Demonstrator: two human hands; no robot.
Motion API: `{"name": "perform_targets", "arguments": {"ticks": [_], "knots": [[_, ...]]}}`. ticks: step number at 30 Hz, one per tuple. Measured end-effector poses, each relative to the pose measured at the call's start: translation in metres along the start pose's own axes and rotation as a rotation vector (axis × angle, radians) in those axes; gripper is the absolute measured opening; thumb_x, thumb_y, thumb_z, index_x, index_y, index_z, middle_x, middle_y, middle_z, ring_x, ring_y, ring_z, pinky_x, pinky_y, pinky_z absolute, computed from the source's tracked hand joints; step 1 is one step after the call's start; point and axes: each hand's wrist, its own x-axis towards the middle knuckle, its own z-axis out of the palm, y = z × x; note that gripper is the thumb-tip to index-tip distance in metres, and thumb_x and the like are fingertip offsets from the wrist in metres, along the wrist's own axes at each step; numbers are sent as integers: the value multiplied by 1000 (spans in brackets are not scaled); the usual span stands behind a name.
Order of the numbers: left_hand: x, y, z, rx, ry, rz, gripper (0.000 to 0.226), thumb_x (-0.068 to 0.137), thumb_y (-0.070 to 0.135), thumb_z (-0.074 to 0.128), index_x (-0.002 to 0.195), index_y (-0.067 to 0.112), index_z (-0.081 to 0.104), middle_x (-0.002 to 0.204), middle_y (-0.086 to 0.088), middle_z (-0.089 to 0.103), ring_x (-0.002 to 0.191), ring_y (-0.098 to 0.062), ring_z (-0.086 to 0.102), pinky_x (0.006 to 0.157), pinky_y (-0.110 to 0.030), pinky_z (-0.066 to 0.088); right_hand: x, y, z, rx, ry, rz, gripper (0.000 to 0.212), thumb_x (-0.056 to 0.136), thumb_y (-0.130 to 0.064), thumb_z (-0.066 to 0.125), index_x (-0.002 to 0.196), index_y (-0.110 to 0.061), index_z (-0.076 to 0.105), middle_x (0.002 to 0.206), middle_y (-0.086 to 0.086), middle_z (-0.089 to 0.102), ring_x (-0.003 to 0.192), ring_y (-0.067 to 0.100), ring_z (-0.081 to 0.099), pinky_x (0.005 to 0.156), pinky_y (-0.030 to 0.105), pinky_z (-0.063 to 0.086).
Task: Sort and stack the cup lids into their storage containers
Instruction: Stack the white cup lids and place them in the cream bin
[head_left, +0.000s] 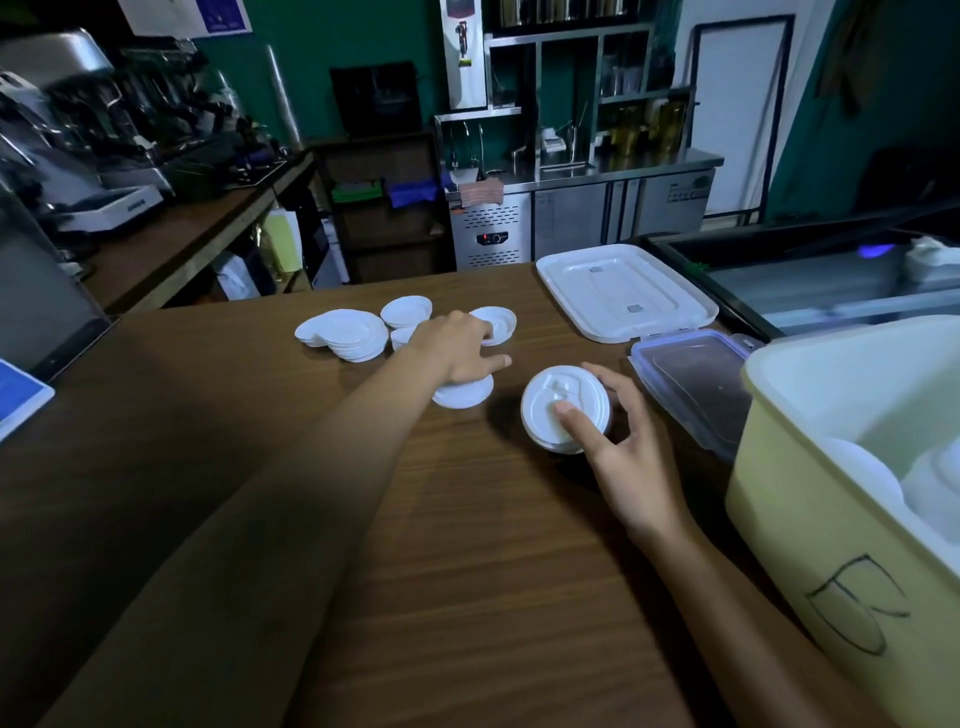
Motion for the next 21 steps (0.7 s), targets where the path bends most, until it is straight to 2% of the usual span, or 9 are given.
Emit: {"name": "perform_targets", "arguments": {"ticks": [2, 6, 11, 13, 15, 17, 18, 20, 21], "knots": [[-27, 1, 1, -18, 15, 5, 48, 97, 60, 57, 120, 20, 67, 115, -8, 69, 102, -30, 63, 75, -38, 47, -1, -1, 0, 0, -9, -2, 39, 93, -28, 81, 129, -32, 66, 125, -18, 71, 116, -1, 64, 103, 28, 49], [-88, 8, 5, -63, 57, -11, 38, 100, 48, 60, 121, 17, 66, 122, -4, 67, 111, -28, 63, 82, -41, 51, -2, -8, -2, -10, -31, 15, 38, 93, -27, 82, 128, -30, 67, 125, -17, 70, 115, -4, 63, 104, 28, 50], [-165, 20, 8, -228, 177, -85, 23, 98, 39, 66, 109, 20, 69, 112, 5, 67, 103, -20, 64, 78, -32, 44, -11, -15, -1, 1, -77, 0, 39, 92, -20, 82, 128, -24, 68, 127, -11, 72, 116, 4, 66, 104, 26, 49], [-191, 24, 12, -298, 228, -112, 20, 96, 39, 70, 99, 20, 68, 104, 6, 68, 98, -18, 65, 95, -36, 46, -15, -19, -2, 11, -100, -14, 39, 92, -19, 83, 128, -22, 68, 129, -9, 71, 117, 6, 66, 102, 22, 49], [-213, 29, 21, -339, 268, -138, 25, 93, 45, 74, 90, 22, 64, 97, 9, 67, 94, -14, 64, 122, -45, 23, -20, -23, -2, 24, -113, -34, 41, 89, -26, 81, 128, -20, 69, 128, -7, 72, 117, 6, 66, 100, 17, 49], [-229, 34, 27, -344, 324, -141, 30, 89, 49, 76, 82, 28, 57, 88, 11, 64, 88, -8, 61, 127, -49, 0, -24, -26, -2, 26, -130, -45, 44, 85, -31, 75, 126, -19, 70, 125, -5, 73, 113, 4, 66, 95, 14, 49], [-236, 35, 29, -342, 351, -130, 32, 89, 49, 76, 81, 29, 53, 83, 12, 63, 84, -6, 59, 128, -49, -5, -26, -27, -2, 22, -142, -51, 44, 84, -31, 74, 126, -18, 70, 122, -4, 74, 110, 2, 66, 92, 12, 48], [-246, 37, 32, -341, 415, -67, 29, 91, 41, 75, 81, 28, 51, 77, 12, 61, 79, -7, 58, 130, -47, -1, -26, -28, -1, 20, -155, -54, 42, 84, -30, 74, 125, -20, 70, 120, -3, 74, 106, 1, 66, 91, 12, 46], [-251, 37, 32, -360, 453, -30, 25, 93, 34, 74, 84, 25, 53, 75, 11, 61, 77, -9, 59, 130, -45, 10, -26, -28, -1, 19, -158, -50, 42, 85, -29, 76, 126, -21, 70, 121, -2, 74, 108, 3, 66, 92, 13, 47]]}}
